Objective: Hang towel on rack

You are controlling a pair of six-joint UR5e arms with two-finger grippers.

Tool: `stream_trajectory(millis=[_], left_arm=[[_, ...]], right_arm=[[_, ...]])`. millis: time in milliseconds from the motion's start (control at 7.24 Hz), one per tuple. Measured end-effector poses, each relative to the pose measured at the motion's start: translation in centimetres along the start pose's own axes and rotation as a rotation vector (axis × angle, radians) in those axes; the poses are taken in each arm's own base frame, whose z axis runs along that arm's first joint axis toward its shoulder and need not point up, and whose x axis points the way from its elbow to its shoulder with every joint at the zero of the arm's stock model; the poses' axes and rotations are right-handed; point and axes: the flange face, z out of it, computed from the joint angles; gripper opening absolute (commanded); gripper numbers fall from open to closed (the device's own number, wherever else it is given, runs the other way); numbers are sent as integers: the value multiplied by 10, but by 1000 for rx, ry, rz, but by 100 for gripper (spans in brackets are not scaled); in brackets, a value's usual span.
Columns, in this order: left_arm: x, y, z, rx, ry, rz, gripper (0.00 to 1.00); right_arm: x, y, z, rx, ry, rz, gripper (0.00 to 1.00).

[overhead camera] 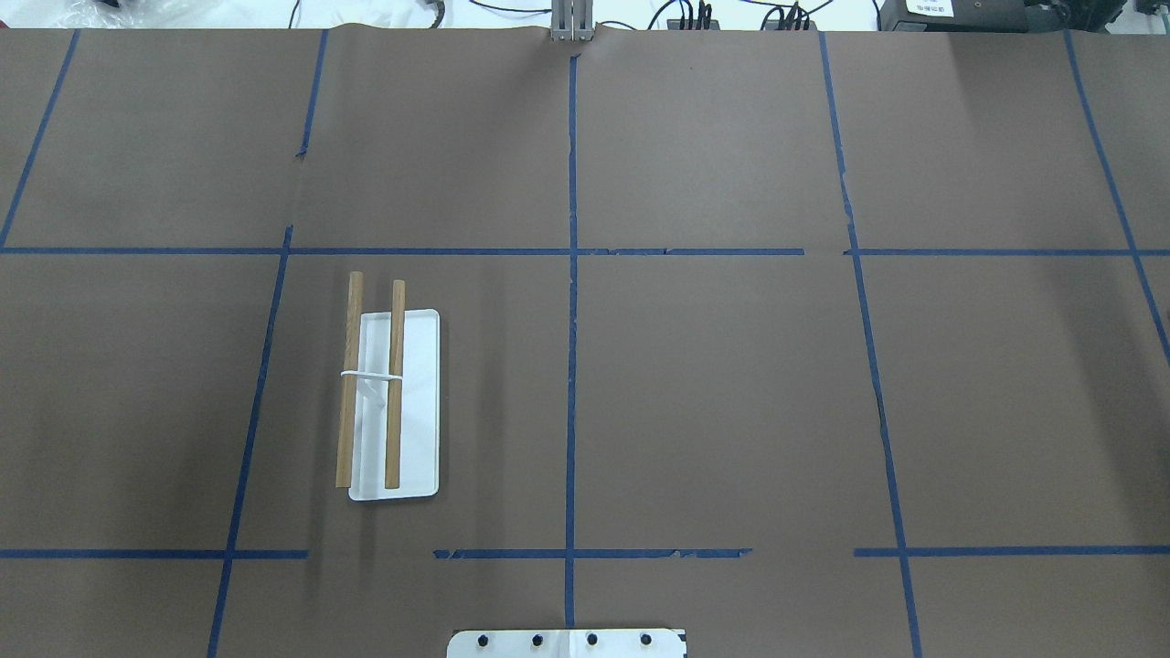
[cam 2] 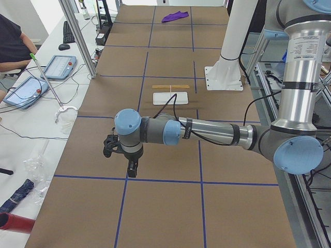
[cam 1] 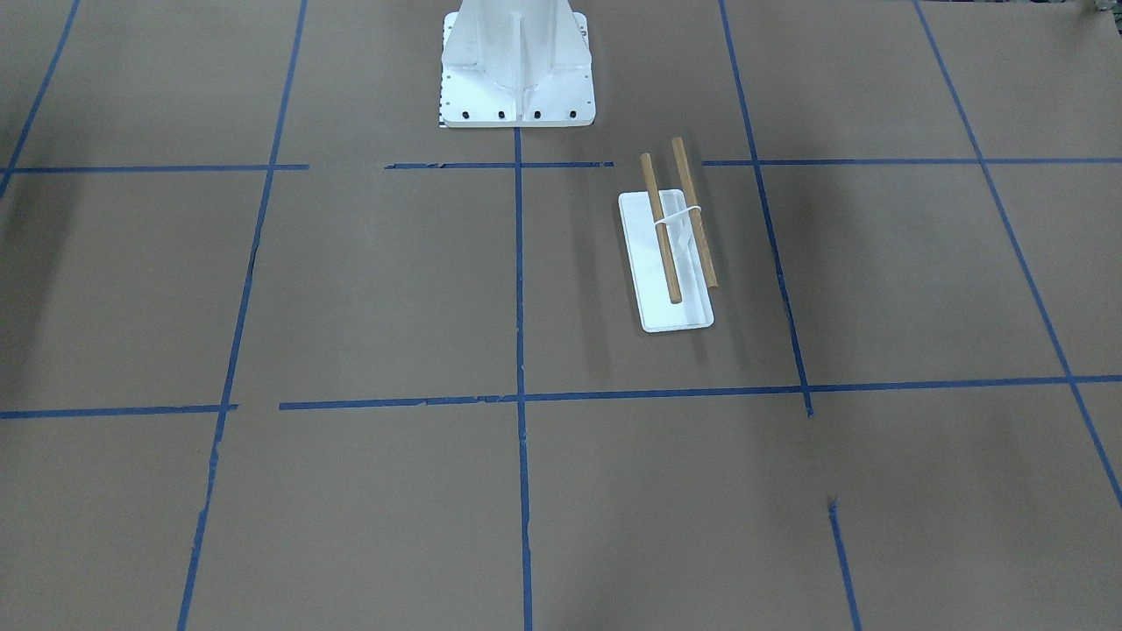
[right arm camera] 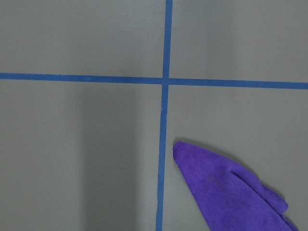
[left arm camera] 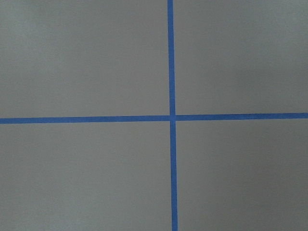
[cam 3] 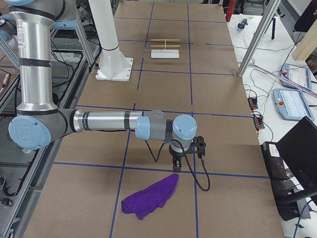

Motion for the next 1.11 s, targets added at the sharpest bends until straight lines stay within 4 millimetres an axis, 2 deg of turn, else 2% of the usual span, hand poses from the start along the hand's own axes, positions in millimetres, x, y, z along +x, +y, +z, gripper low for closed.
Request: stream_trajectory(millis=[276, 691, 967, 1105], left_arm=[[1, 0, 0, 1, 0, 3, 100], [4, -1, -4, 8, 0, 12, 100], [7, -1, -7, 16, 0, 20, 100], [8, -1, -8, 17, 0, 23, 100]], right_arm=[[-2, -1, -1, 2, -2, -4, 100], [-18, -19, -11, 19, -6, 2, 100], [-11, -19, 17, -14, -6, 22, 100], [1, -8, 34, 3, -1, -12, 100]])
